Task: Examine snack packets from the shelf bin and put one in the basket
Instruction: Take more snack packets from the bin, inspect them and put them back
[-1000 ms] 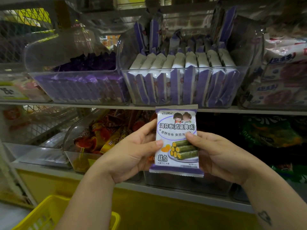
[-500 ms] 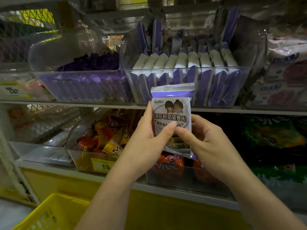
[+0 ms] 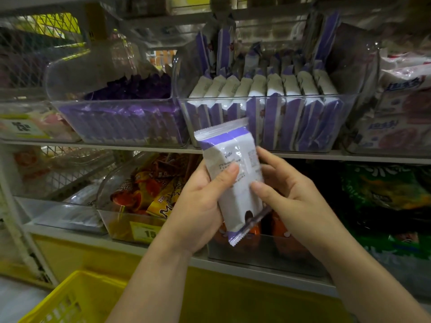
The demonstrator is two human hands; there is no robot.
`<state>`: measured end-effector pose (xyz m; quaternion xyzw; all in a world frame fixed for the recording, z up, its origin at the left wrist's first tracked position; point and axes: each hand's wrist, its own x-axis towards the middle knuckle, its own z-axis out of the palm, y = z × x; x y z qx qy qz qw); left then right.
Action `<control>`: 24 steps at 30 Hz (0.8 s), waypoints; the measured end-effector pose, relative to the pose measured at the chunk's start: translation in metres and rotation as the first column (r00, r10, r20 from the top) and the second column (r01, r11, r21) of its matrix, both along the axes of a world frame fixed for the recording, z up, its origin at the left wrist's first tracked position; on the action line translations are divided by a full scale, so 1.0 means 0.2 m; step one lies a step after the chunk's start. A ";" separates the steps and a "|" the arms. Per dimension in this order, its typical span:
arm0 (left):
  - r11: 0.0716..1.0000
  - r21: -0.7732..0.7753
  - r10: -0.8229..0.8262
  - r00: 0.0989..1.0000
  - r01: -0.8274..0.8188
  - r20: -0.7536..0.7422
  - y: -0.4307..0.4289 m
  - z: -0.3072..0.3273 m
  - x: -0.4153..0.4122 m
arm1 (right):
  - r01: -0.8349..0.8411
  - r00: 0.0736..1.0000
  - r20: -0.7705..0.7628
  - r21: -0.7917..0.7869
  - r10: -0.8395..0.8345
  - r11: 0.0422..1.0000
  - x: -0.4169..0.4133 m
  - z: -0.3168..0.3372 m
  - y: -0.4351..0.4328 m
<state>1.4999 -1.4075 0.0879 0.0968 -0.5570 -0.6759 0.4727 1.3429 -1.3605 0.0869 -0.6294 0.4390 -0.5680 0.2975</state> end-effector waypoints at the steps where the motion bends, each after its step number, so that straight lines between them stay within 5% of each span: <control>1: 1.000 0.017 -0.014 1.000 0.015 -0.024 0.00 0.00 0.00 | -0.009 0.999 0.038 0.045 0.007 0.999 -0.02 0.00 0.00; 5: 1.000 0.000 -0.008 0.998 0.008 -0.057 -0.03 -0.01 0.02 | -0.032 0.998 0.052 0.113 0.026 0.993 -0.06 0.01 0.01; 8: 0.979 -0.056 0.191 0.980 -0.194 -0.053 -0.07 -0.01 0.04 | 0.089 0.995 -0.035 0.016 -0.089 0.996 -0.08 0.02 0.02; 11: 0.869 -0.285 0.434 0.900 -0.404 0.048 -0.09 -0.01 0.08 | 0.224 0.946 -0.220 -0.088 -0.239 0.971 -0.09 0.02 0.03; 16: 0.798 -0.503 0.483 0.852 -0.331 0.205 -0.08 -0.03 0.06 | 0.326 0.778 -0.420 -0.365 -0.467 0.872 -0.03 0.00 0.04; 18: 0.807 -0.480 0.475 0.860 -0.343 0.186 -0.09 -0.02 0.06 | 0.313 0.767 -0.404 -0.444 -0.499 0.840 -0.02 0.00 0.03; 24: 0.872 -0.318 0.403 0.915 -0.371 0.036 -0.14 -0.04 0.13 | 0.217 0.970 -0.035 -0.318 -0.240 0.923 -0.03 0.01 0.04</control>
